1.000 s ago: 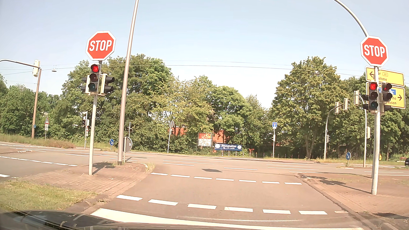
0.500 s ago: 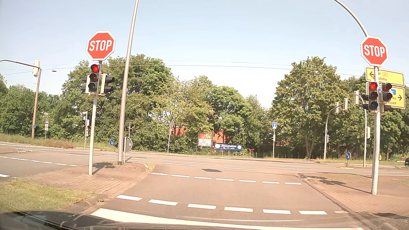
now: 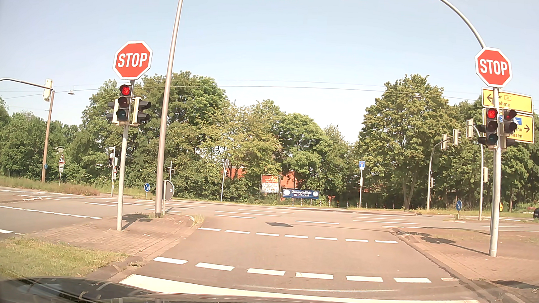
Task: Follow the waypoints while adhering to traffic rules and regulations
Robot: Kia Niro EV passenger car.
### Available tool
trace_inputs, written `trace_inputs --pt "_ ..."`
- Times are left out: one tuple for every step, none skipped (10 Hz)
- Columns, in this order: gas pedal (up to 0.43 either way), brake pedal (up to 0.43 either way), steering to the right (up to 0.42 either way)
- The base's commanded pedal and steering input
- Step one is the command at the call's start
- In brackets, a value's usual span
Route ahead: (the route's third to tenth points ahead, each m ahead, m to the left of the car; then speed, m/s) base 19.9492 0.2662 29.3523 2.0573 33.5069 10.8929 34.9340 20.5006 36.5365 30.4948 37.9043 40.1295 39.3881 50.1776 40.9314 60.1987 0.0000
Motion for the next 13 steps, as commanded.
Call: trace_inputs --pt "0.000 0.262 0.001" --pt "0.000 0.256 0.001" --pt "0.000 0.262 0.001" --pt "0.000 0.262 0.001" --pt "0.000 0.256 0.001" --pt "0.000 0.262 0.001" --pt "0.000 0.256 0.001" --pt "0.000 0.256 0.001" --pt "0.000 0.262 0.001" --pt "0.000 0.256 0.001" --pt "0.000 0.256 0.001" --pt "0.000 0.256 0.001" --pt "0.000 0.262 0.001"
